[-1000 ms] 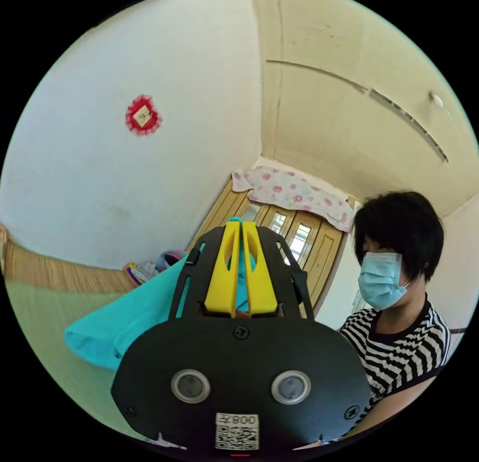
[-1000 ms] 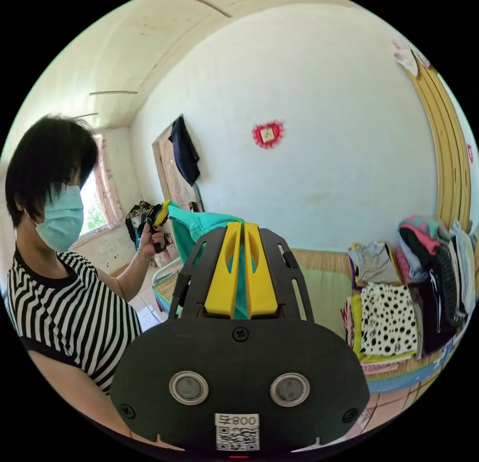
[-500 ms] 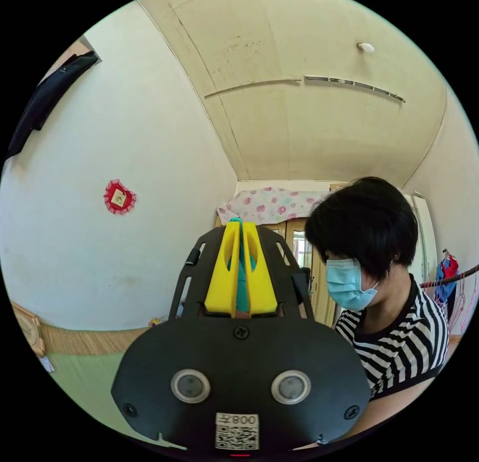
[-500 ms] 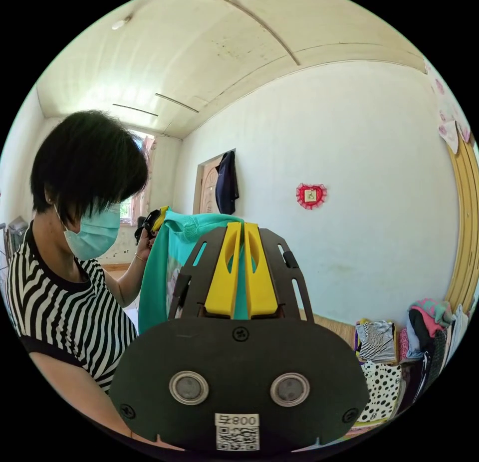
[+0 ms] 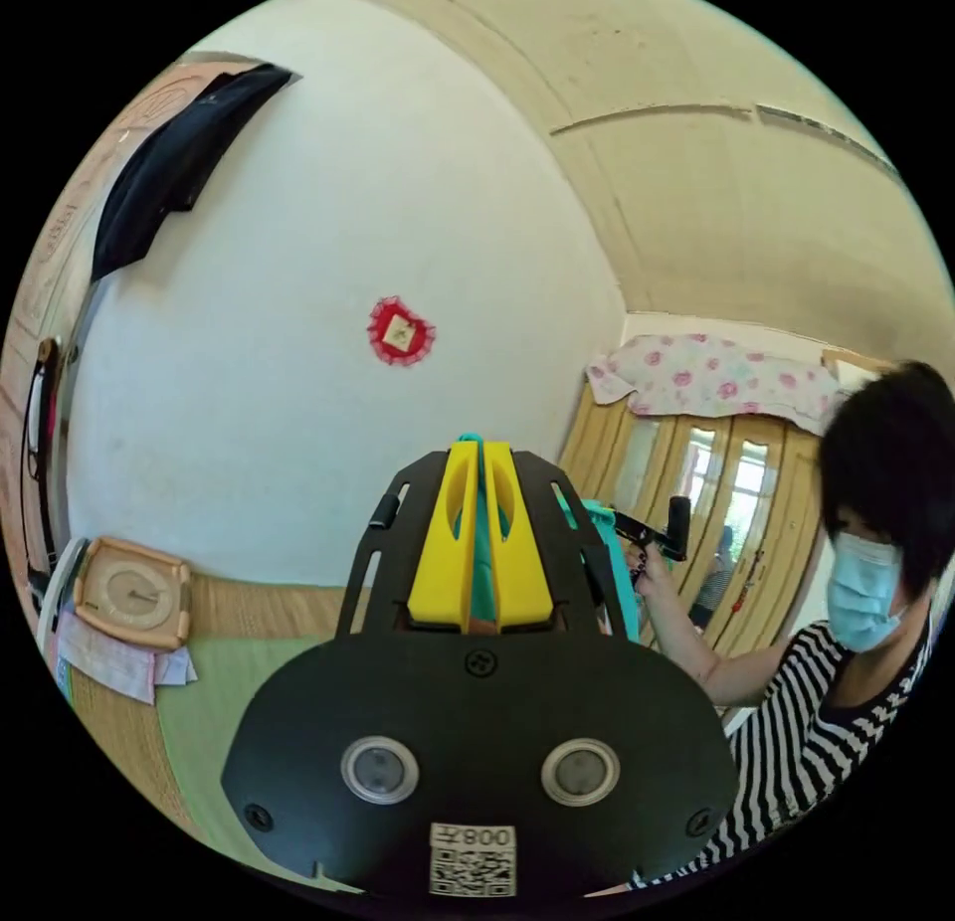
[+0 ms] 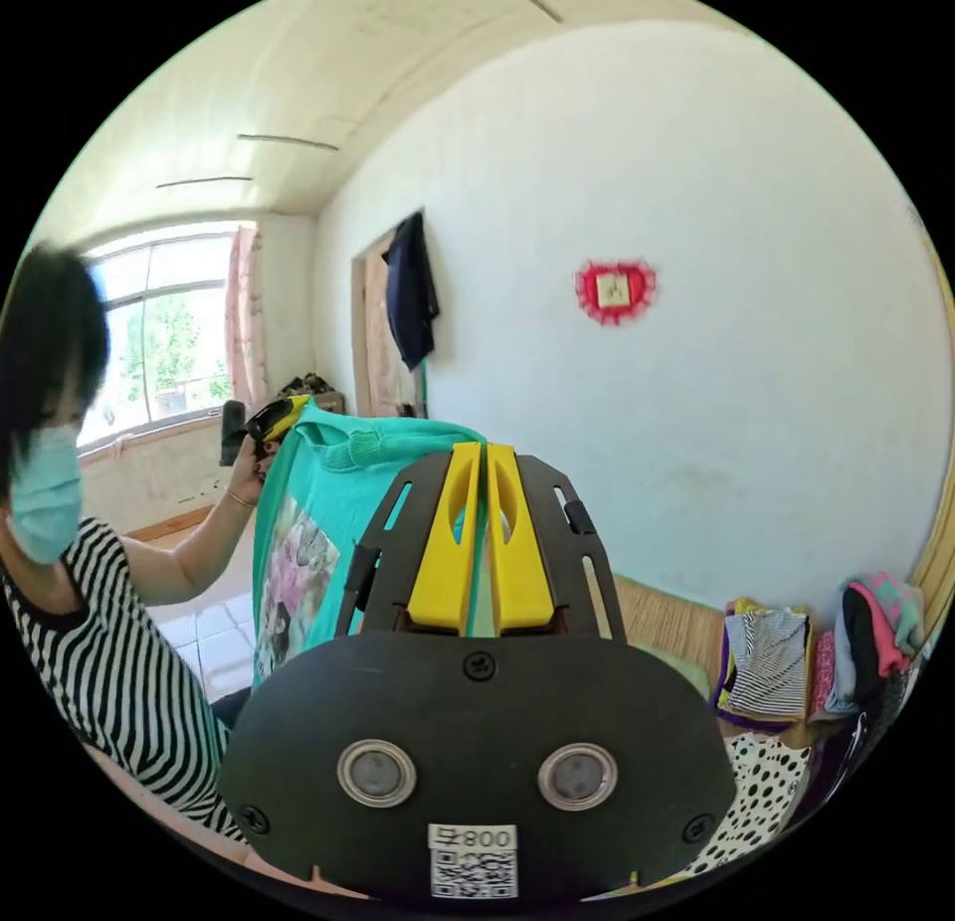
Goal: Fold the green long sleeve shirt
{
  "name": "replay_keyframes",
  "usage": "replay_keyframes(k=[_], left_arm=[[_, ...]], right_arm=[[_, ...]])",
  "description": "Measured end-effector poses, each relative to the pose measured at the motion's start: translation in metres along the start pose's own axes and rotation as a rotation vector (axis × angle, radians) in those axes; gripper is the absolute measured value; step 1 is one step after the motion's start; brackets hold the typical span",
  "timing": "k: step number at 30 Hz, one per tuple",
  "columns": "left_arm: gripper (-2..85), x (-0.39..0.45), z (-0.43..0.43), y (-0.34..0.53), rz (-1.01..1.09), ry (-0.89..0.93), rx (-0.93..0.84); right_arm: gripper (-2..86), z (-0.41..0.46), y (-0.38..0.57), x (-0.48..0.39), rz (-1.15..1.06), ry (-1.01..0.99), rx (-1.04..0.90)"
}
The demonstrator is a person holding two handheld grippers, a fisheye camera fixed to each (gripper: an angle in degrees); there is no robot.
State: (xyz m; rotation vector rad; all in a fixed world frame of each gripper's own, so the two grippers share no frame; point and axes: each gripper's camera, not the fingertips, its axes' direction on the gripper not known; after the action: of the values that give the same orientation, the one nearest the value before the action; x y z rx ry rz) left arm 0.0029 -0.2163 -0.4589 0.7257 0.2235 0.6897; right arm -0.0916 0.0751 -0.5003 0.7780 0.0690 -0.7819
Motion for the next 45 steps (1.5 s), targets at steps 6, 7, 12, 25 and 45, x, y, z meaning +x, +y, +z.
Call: replay_keyframes(k=[6,7,12,25,45], left_arm=[[5.8,-0.149,0.149,0.044,-0.228,-0.296,-0.361],[6.2,-0.161,0.156,0.056,-0.246,-0.293,-0.386],[8.8,-0.229,0.18,0.222,-0.417,-0.293,-0.746],[10.7,-0.172,0.192,0.354,-0.503,-0.404,-1.068],[1.3,-0.131,0.225,0.269,-0.398,-0.49,-1.078]], right_arm=[[0.3,0.227,-0.019,0.145,0.259,0.131,-0.405],[0.2,0.257,-0.005,0.166,0.303,0.151,-0.459],[0.5,0.332,0.099,0.223,0.431,0.106,-0.628],[6.6,0.407,0.242,0.208,0.604,0.094,-1.007],[0.0,0.517,0.118,0.181,0.449,0.232,-1.169]])
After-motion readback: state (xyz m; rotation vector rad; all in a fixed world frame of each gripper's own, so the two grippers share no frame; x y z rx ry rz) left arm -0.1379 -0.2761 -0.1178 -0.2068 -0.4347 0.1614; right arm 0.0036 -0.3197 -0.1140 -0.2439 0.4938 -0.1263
